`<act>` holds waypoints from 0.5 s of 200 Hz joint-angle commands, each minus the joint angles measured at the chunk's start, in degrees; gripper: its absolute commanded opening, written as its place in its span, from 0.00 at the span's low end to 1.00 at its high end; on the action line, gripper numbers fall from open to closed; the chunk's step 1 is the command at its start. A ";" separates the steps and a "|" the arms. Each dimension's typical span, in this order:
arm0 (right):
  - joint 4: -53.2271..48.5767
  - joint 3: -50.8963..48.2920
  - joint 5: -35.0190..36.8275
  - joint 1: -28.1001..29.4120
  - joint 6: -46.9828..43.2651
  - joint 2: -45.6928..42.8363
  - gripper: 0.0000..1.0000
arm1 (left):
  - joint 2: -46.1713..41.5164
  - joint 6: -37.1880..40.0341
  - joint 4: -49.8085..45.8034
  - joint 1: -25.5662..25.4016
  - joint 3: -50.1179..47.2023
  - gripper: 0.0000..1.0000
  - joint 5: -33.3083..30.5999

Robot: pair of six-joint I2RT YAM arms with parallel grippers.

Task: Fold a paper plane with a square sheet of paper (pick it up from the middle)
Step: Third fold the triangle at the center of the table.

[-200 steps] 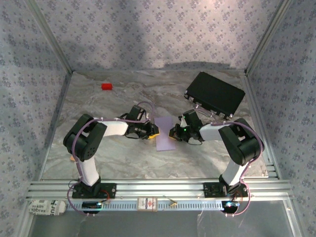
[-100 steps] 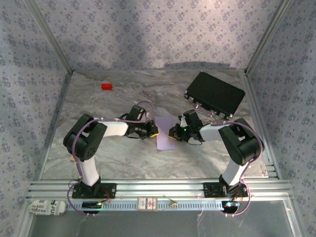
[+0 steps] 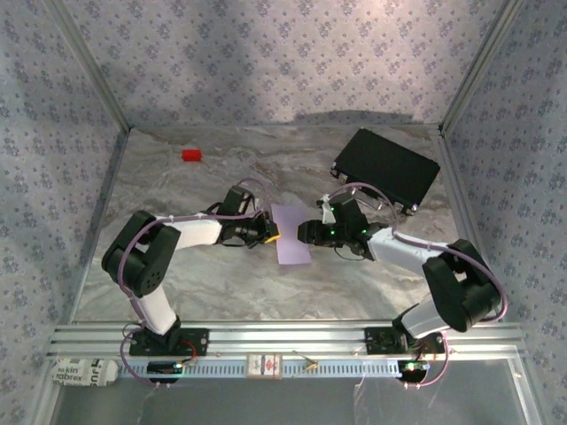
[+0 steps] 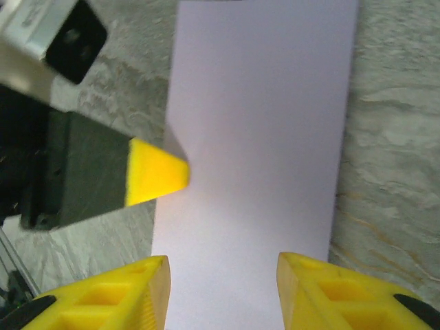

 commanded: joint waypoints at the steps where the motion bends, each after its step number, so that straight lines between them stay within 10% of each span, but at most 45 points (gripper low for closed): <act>1: -3.54 0.60 7.24 4.45 -9.25 -3.17 0.47 | -2.35 -1.47 -0.26 0.56 -0.87 0.04 1.33; 100: 7.63 -3.75 37.50 30.26 -39.87 -0.47 0.57 | -2.17 -2.81 1.57 1.07 -0.91 0.03 2.82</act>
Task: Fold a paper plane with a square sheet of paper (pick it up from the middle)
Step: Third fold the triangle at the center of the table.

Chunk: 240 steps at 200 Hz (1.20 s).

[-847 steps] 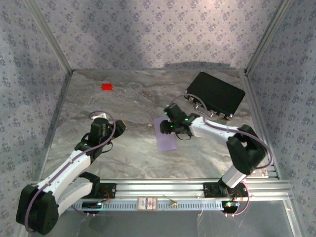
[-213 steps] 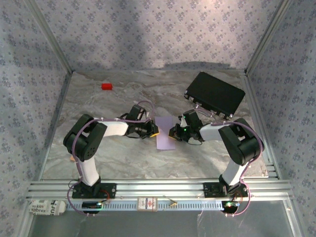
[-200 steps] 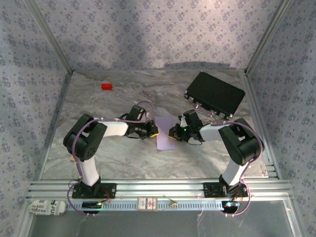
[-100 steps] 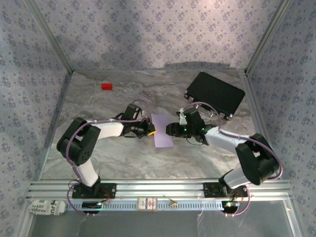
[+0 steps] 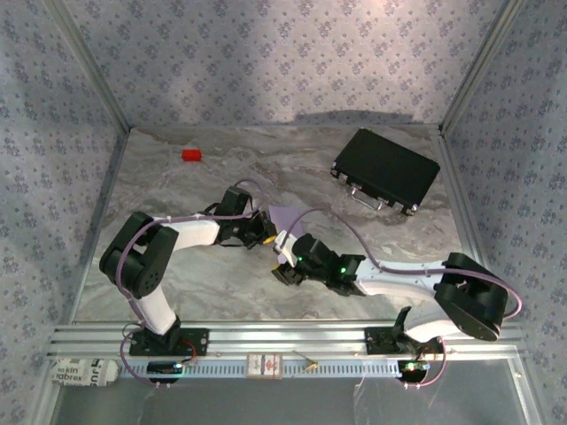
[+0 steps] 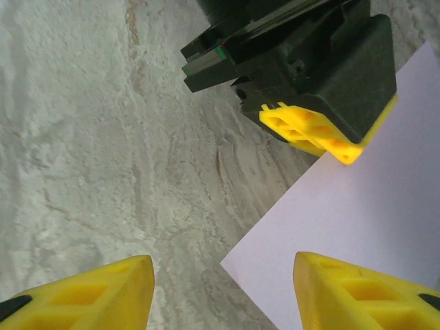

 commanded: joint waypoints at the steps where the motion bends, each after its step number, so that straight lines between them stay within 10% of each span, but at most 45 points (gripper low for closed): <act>1: 2.97 0.11 9.73 2.82 -7.88 2.58 0.57 | -1.33 -0.54 1.41 0.33 -0.19 0.03 1.51; 68: 4.91 2.34 27.55 7.59 -11.76 10.63 0.57 | -0.96 -0.97 2.30 0.33 -0.30 0.03 1.69; 240: 6.24 0.33 27.76 7.77 -9.45 9.46 0.31 | -1.16 -1.06 2.83 0.32 -0.57 0.03 1.16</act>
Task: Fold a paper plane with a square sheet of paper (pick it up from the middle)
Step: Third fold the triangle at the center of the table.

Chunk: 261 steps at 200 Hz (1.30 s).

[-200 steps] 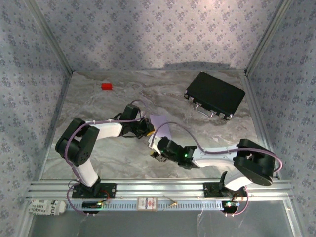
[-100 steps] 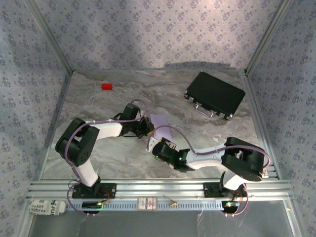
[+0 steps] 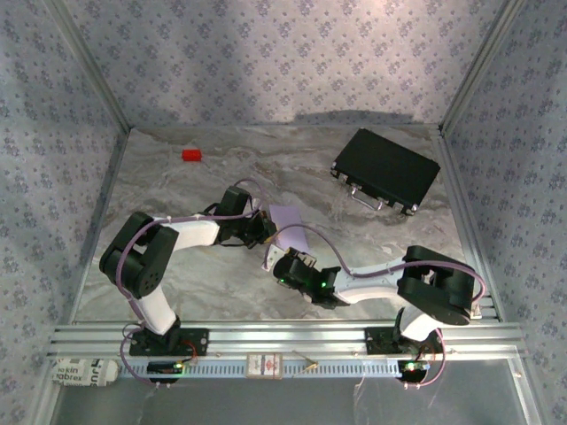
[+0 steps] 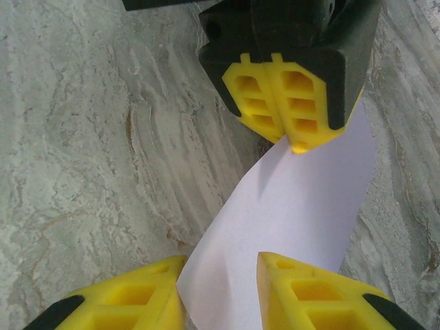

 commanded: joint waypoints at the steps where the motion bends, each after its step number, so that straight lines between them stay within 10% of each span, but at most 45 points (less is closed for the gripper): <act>1: 1.25 -0.48 2.17 0.40 1.35 -1.16 0.31 | -1.16 -0.37 1.35 0.34 -0.20 0.03 0.79; 196: -0.04 -0.83 1.68 0.27 3.76 -2.13 0.02 | -1.51 -0.45 1.17 0.32 -0.32 0.05 0.43; 261: -5.81 -0.38 -17.09 -7.06 16.86 -5.89 0.00 | -7.12 2.93 -5.77 0.54 -0.88 0.46 -6.62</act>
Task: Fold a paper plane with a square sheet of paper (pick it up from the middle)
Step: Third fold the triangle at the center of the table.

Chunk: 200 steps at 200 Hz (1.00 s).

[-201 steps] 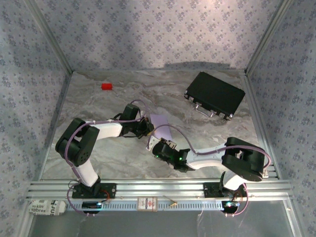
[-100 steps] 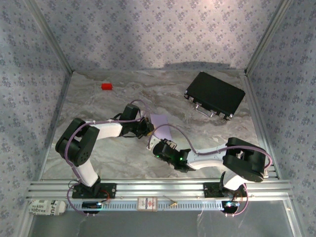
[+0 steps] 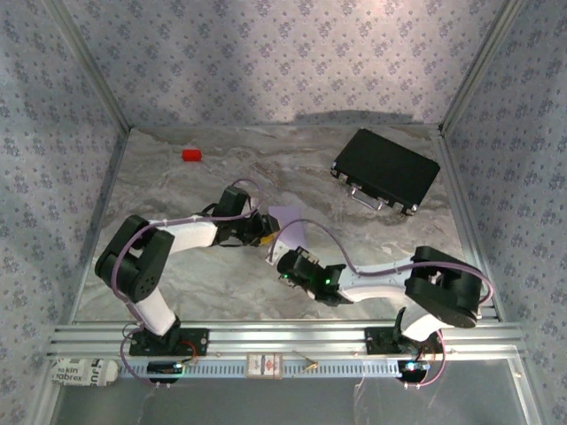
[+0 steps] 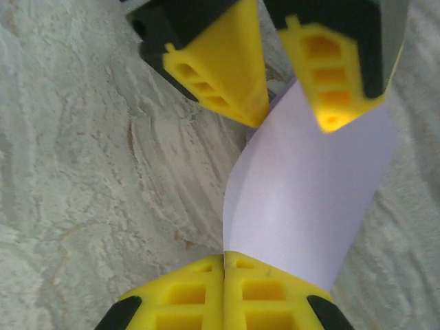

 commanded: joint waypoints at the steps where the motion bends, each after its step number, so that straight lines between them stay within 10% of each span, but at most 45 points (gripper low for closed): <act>1: -3.96 0.23 -10.81 -4.07 8.93 -2.75 0.00 | -4.18 2.45 -4.35 0.55 -0.15 0.47 -4.34; 89: -9.11 5.67 -48.35 -19.18 21.81 0.39 0.00 | -9.14 4.85 -7.54 1.83 -0.09 0.46 -7.27; 200: -0.65 3.66 -61.47 -22.69 28.86 2.12 0.00 | -0.71 10.07 -9.46 1.83 9.25 0.23 1.66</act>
